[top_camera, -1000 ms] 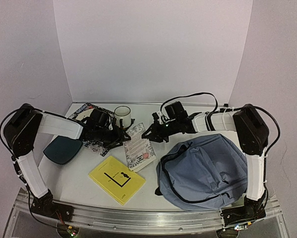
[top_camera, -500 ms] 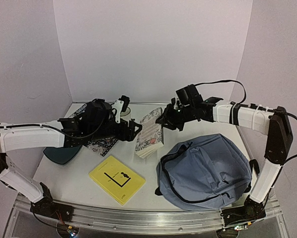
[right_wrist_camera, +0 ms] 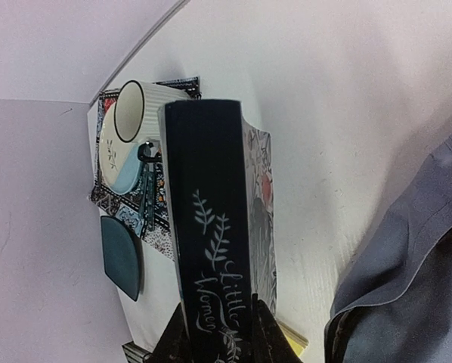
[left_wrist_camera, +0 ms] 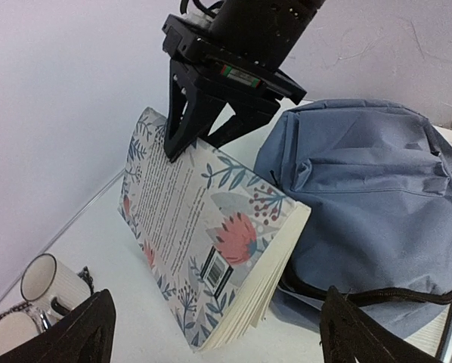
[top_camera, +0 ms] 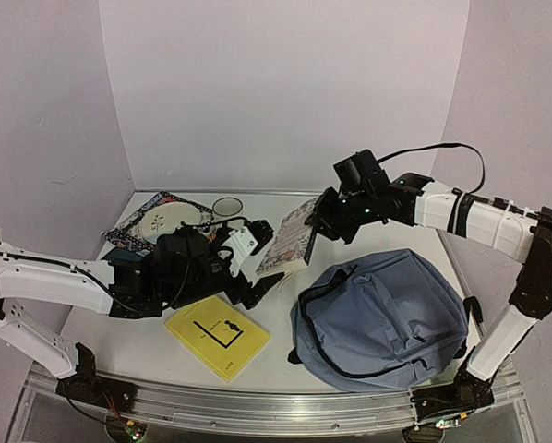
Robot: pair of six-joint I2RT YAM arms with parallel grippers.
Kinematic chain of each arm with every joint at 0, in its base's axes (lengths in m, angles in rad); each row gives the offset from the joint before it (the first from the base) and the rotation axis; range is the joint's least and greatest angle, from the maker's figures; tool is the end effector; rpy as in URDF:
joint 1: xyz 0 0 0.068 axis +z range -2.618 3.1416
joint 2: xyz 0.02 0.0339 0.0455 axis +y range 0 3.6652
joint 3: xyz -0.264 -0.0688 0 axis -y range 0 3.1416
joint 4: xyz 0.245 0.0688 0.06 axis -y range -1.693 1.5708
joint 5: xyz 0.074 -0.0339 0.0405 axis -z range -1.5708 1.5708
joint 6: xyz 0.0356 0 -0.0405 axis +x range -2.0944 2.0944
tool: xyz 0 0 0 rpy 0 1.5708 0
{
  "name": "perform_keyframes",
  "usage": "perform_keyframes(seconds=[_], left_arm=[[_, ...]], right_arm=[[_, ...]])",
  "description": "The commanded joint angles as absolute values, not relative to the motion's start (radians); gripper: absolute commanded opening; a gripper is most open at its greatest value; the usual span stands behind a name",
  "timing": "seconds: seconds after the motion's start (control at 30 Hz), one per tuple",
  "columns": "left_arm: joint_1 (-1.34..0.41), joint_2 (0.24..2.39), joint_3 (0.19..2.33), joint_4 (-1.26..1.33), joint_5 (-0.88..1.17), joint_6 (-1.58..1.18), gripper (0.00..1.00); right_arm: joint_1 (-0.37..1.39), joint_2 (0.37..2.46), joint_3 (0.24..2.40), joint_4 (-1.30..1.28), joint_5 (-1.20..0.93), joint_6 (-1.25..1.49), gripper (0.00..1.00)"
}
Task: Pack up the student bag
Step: Pass from the right arm to the left
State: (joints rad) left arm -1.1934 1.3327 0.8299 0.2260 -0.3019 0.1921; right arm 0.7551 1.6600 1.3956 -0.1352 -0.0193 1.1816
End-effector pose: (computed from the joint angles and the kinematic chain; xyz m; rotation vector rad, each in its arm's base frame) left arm 0.1223 -0.2798 0.2751 1.0144 1.5539 -0.4225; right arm 0.2884 0.2723 0.3277 0.4528 2.1579 1.2169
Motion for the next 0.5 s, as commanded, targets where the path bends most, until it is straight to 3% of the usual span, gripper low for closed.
perform_keyframes(seconds=[0.0, 0.47], left_arm=[[-1.228, 1.385, 0.823, 0.411, -0.385, 0.372, 0.98], [-1.296, 1.628, 0.891, 0.621, -0.676, 0.524, 0.98]], right_arm=[[0.783, 1.594, 1.448, -0.101, 0.030, 1.248, 0.00], [0.826, 1.550, 1.450, -0.101, 0.103, 1.316, 0.00]])
